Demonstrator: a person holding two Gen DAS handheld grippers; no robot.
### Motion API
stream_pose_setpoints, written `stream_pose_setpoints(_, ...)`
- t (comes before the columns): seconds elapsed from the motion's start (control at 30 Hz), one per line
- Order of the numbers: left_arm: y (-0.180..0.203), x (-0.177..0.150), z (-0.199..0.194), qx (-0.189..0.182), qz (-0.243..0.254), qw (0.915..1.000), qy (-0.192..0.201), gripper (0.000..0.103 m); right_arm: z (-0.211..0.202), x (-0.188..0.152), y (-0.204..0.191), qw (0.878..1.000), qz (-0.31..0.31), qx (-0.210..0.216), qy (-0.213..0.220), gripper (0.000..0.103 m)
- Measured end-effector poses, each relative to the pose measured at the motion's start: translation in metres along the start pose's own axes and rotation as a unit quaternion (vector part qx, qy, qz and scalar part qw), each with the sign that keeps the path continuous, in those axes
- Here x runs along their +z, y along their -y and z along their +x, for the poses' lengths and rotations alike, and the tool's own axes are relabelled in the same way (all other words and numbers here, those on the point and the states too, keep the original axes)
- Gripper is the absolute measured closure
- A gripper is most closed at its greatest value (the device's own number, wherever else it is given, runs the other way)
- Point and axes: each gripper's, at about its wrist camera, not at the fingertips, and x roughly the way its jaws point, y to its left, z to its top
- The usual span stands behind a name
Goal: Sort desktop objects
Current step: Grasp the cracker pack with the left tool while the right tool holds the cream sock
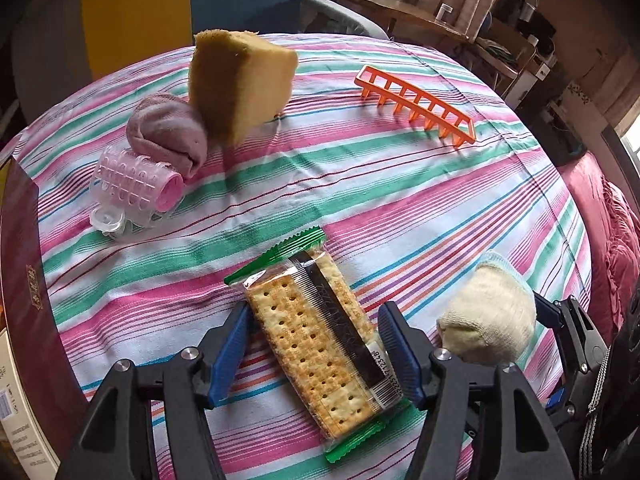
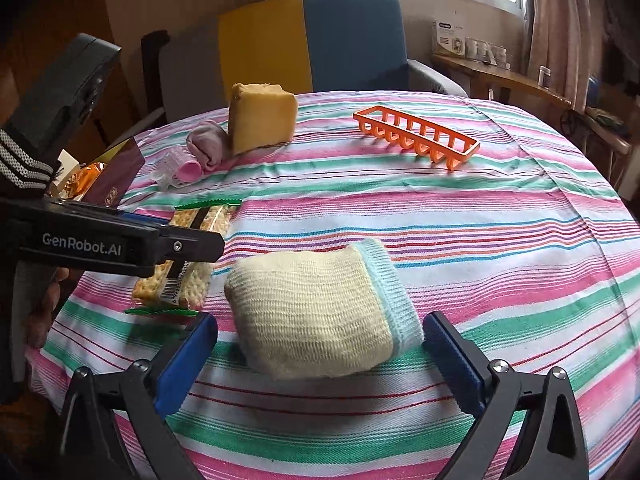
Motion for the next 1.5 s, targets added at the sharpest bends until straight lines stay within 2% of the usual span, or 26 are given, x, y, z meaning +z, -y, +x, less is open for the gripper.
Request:
stream_pose_setpoints(0.13,0.001,0.0,0.004,0.011,-0.008,0.9999,-0.002,0.036,0.002,-0.001,-0.001,1.0,-0.007,-0.006,0.006,0.0)
stream_pose_setpoints(0.23,0.007,-0.004,0.005,0.028,0.005,0.9995,0.011,0.034,0.004,0.0,-0.001,1.0,-0.006,-0.007,0.009,0.0)
stream_pose_setpoints(0.37,0.012,-0.01,0.007,0.045,0.014,0.9983,0.033,0.023,0.005,0.003,0.003,1.0,0.006,0.003,0.004,0.0)
stream_pose_setpoints(0.5,0.012,-0.012,0.007,0.051,0.016,0.9975,0.045,0.021,0.005,0.005,0.006,1.0,0.009,0.013,-0.003,0.0)
stream_pose_setpoints(0.9,0.008,-0.015,0.01,0.044,0.013,0.996,0.076,0.012,0.008,0.008,0.003,1.0,0.005,-0.002,-0.022,0.0)
stream_pose_setpoints(1.17,0.006,-0.014,0.012,0.029,0.005,0.9954,0.091,0.004,0.003,0.007,0.006,1.0,0.018,-0.003,-0.021,0.007)
stream_pose_setpoints(1.33,0.005,-0.016,0.01,0.026,0.005,0.995,0.097,0.005,0.0,0.007,0.006,1.0,0.021,-0.006,-0.018,0.009)
stream_pose_setpoints(1.37,0.005,-0.016,0.009,0.03,0.004,0.9948,0.098,0.009,-0.001,0.007,0.006,1.0,0.022,-0.007,-0.017,0.011)
stream_pose_setpoints(1.43,0.003,-0.018,0.007,0.034,0.003,0.9944,0.1,0.017,-0.003,0.007,0.008,1.0,0.027,-0.008,-0.014,0.029)
stream_pose_setpoints(1.5,0.001,-0.021,0.005,0.037,0.001,0.9939,0.104,0.022,-0.006,0.007,0.013,0.999,0.038,-0.001,-0.012,0.033)
